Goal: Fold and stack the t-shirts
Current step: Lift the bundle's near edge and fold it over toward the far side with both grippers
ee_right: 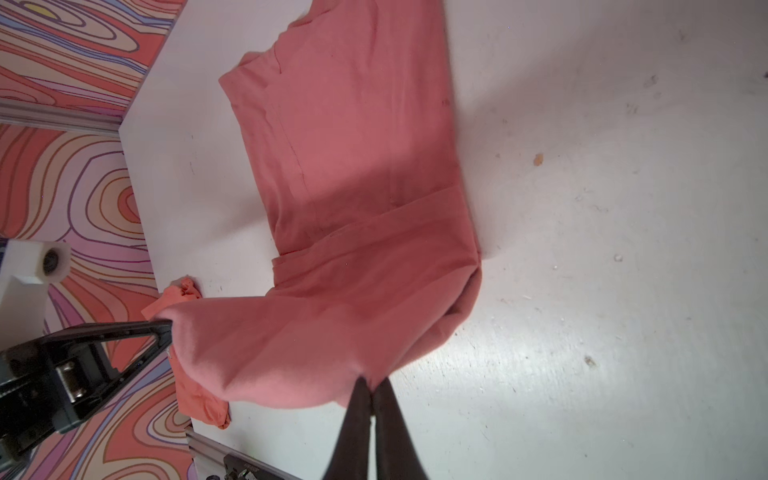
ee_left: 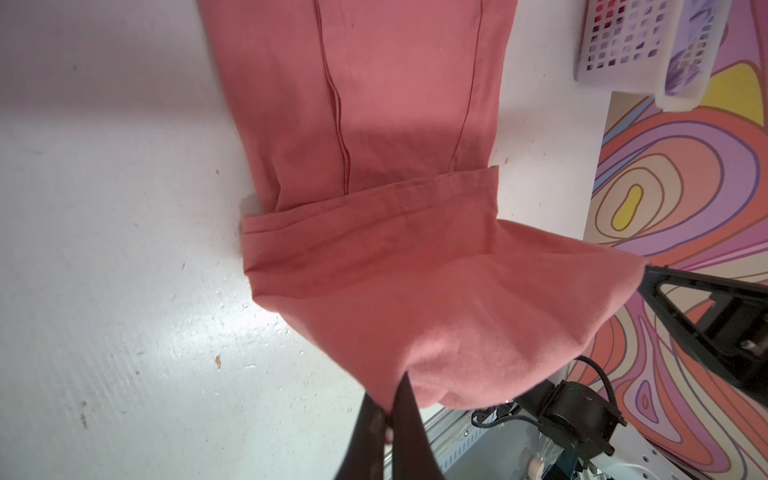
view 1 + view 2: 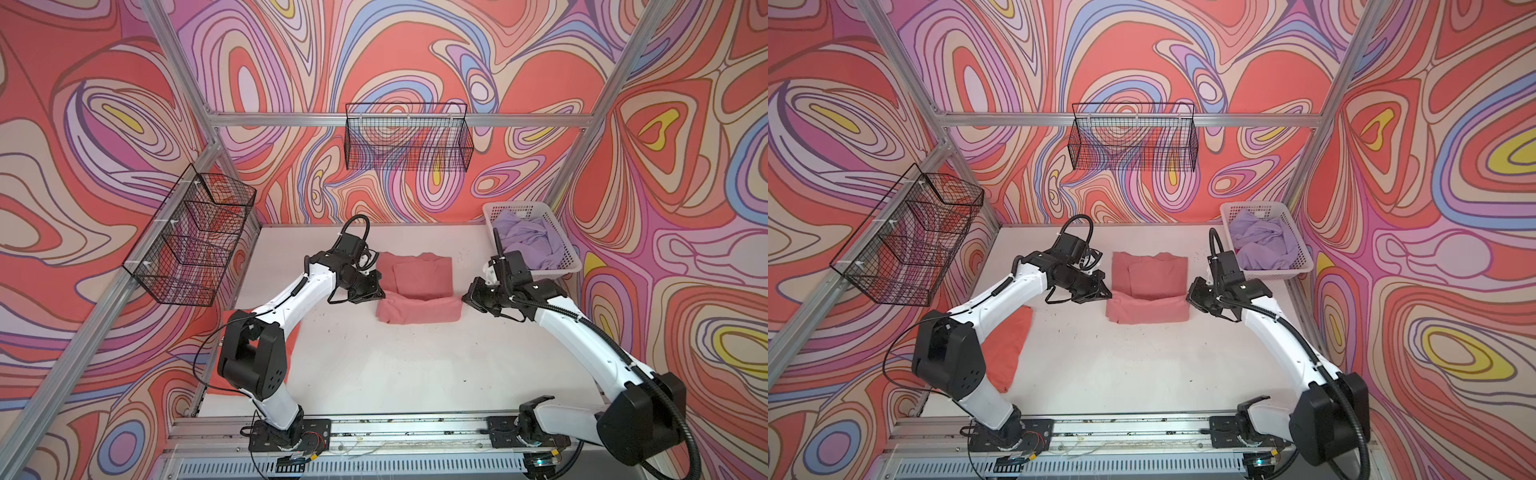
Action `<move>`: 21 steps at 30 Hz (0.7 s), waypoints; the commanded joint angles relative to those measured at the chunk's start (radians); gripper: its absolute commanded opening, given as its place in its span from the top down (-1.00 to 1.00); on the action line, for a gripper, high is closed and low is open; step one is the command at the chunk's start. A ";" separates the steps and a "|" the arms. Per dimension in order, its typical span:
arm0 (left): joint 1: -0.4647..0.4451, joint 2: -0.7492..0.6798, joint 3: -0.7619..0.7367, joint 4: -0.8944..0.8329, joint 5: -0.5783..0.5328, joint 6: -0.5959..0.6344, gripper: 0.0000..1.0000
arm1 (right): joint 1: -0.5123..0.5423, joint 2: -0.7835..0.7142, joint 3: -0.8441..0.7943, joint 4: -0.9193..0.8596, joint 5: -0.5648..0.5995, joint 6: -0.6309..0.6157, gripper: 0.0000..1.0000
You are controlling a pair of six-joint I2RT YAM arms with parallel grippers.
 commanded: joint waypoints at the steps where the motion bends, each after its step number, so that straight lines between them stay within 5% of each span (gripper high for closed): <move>1: 0.020 0.065 0.118 -0.074 0.013 0.053 1.00 | -0.018 0.063 0.062 0.027 -0.011 -0.047 1.00; 21: 0.097 0.442 0.595 -0.099 0.003 0.053 1.00 | -0.153 0.481 0.438 0.127 -0.048 -0.169 1.00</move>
